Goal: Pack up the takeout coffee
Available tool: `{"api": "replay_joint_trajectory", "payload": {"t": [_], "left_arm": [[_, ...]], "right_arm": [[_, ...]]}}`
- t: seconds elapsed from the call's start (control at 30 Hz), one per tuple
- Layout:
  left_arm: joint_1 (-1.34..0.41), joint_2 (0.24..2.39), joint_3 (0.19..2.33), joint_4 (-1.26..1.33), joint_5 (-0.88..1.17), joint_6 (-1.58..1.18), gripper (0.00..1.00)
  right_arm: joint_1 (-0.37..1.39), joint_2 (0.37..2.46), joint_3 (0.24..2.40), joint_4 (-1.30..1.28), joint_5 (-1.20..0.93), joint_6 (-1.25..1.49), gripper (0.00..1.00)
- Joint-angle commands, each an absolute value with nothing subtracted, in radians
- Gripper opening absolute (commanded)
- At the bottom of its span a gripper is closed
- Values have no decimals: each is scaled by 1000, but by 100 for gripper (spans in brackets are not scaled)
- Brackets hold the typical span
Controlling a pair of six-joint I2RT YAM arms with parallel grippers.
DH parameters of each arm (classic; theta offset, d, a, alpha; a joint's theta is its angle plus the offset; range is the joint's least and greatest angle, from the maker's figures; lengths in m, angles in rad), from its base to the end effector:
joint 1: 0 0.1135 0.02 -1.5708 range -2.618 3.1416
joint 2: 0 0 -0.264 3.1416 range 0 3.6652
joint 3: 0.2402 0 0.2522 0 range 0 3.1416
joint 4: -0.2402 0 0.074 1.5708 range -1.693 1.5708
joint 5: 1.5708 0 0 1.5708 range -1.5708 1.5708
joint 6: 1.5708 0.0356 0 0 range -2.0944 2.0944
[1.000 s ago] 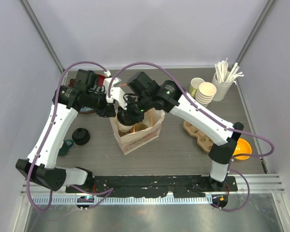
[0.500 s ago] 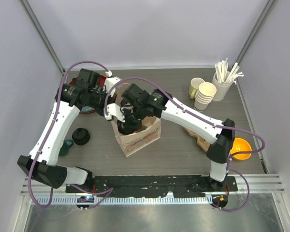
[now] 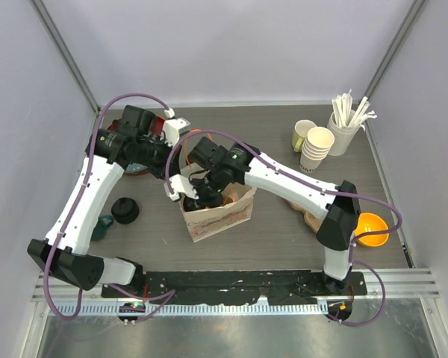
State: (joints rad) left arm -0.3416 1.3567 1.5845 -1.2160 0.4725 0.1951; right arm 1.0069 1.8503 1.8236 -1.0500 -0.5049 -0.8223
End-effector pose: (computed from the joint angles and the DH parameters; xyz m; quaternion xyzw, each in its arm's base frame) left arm 0.2274 -0.0981 0.3970 0.3117 0.8801 -0.2440 0.2621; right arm 0.1935 0.3381 0.3281 -0.7812 0.5244 0.2630 0.2135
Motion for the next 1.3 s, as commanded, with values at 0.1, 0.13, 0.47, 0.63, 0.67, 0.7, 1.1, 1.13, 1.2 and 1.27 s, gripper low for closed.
{"api": "replay_joint_trajectory", "payload": {"t": [0.1, 0.13, 0.47, 0.63, 0.67, 0.7, 1.1, 1.13, 1.2, 1.27], "left_arm": [[-356, 1356, 1624, -1184, 529, 215, 0], [-357, 1353, 1624, -1184, 531, 216, 0], [-376, 1368, 1638, -1200, 525, 204, 0], [-385, 1368, 1638, -1201, 520, 196, 0], [-390, 1368, 1640, -1201, 517, 196, 0], [-390, 1371, 1643, -1203, 512, 195, 0], [-399, 1371, 1641, -1204, 512, 196, 0], [-397, 1373, 1641, -1204, 509, 195, 0], [-399, 1371, 1641, -1204, 506, 195, 0], [-399, 1371, 1640, -1204, 503, 196, 0]], "right_arm": [[1012, 1925, 1896, -1135, -517, -926, 1], [1012, 1931, 1890, -1131, -515, -925, 1], [1012, 1985, 1881, -1088, -399, -854, 1], [1025, 1983, 1850, -1036, -356, -819, 1], [1029, 1983, 1842, -1032, -329, -813, 1], [1032, 1985, 1839, -1028, -318, -808, 1], [1048, 1977, 1773, -960, -330, -782, 1], [1046, 1980, 1767, -957, -336, -782, 1], [1046, 1983, 1758, -945, -344, -784, 1], [1048, 1980, 1747, -937, -353, -788, 1]]}}
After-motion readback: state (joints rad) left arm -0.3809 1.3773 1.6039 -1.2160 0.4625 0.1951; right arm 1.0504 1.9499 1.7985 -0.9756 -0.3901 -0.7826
